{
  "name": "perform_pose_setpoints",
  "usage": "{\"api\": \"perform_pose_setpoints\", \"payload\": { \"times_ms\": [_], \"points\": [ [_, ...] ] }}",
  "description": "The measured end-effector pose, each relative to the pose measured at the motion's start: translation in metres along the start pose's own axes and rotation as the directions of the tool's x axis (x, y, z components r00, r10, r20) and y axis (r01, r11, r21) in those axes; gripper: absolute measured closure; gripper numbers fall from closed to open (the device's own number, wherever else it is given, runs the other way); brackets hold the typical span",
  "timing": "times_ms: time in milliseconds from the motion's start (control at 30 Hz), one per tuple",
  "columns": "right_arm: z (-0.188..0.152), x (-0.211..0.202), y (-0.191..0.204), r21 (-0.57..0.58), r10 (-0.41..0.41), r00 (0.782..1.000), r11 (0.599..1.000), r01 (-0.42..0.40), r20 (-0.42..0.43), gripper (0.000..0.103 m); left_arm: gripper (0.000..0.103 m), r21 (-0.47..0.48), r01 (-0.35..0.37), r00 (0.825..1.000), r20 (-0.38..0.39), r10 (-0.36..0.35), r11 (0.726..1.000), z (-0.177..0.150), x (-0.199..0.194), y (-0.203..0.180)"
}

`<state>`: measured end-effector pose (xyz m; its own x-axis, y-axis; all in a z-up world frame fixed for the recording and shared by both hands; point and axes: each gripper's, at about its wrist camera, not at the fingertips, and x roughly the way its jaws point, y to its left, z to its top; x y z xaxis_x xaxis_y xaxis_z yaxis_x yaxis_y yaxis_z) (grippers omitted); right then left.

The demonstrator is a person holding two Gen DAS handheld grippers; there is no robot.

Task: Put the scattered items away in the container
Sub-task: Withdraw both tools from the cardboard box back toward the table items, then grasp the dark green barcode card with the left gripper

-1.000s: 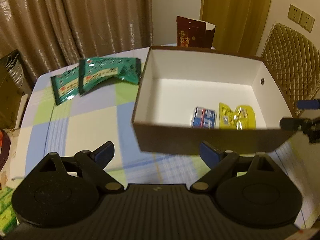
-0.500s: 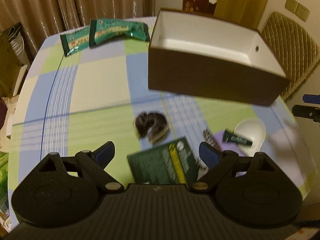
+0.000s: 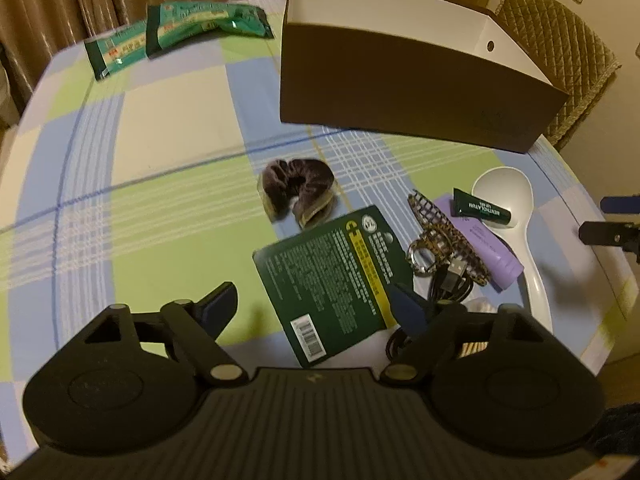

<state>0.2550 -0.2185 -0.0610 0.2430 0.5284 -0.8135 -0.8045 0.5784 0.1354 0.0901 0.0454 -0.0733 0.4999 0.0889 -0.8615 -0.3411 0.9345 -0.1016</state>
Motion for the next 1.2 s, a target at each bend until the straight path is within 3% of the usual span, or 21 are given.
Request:
{"api": "perform_pose_setpoints", "payload": {
  "times_ms": [200, 433, 633, 833, 933, 1000, 1200],
  "points": [
    [-0.012, -0.001, 0.005, 0.025, -0.032, 0.999, 0.999, 0.032, -0.02, 0.002, 0.024, 0.033, 0.026, 1.0, -0.001, -0.026, 0.999, -0.003, 0.004, 0.005],
    [-0.019, -0.003, 0.005, 0.052, -0.059, 0.998, 0.997, 0.061, -0.032, 0.002, 0.024, 0.165, 0.047, 0.999, 0.019, -0.051, 0.985, 0.008, 0.01, 0.002],
    [-0.024, -0.004, -0.001, 0.078, -0.081, 0.996, 0.993, 0.084, -0.042, 0.002, 0.024, 0.319, 0.086, 0.996, -0.013, -0.086, 0.944, 0.022, 0.025, -0.001],
    [-0.03, -0.005, -0.01, 0.109, -0.108, 0.992, 0.988, 0.114, -0.061, 0.002, 0.025, 0.399, 0.163, 0.986, -0.099, -0.134, 0.902, 0.037, 0.046, 0.003],
    [-0.032, -0.006, -0.012, 0.117, -0.115, 0.991, 0.986, 0.122, -0.066, 0.002, 0.036, 0.379, 0.231, 0.97, -0.165, -0.18, 0.896, 0.043, 0.055, 0.011],
    [-0.033, -0.007, -0.012, 0.12, -0.119, 0.991, 0.985, 0.126, -0.068, 0.002, 0.054, 0.356, 0.262, 0.959, -0.195, -0.203, 0.897, 0.046, 0.057, 0.016],
    [-0.037, -0.008, -0.011, 0.125, -0.122, 0.99, 0.983, 0.131, -0.072, 0.002, 0.083, 0.353, 0.296, 0.951, -0.196, -0.24, 0.888, 0.04, 0.038, 0.021]
  ]
}}
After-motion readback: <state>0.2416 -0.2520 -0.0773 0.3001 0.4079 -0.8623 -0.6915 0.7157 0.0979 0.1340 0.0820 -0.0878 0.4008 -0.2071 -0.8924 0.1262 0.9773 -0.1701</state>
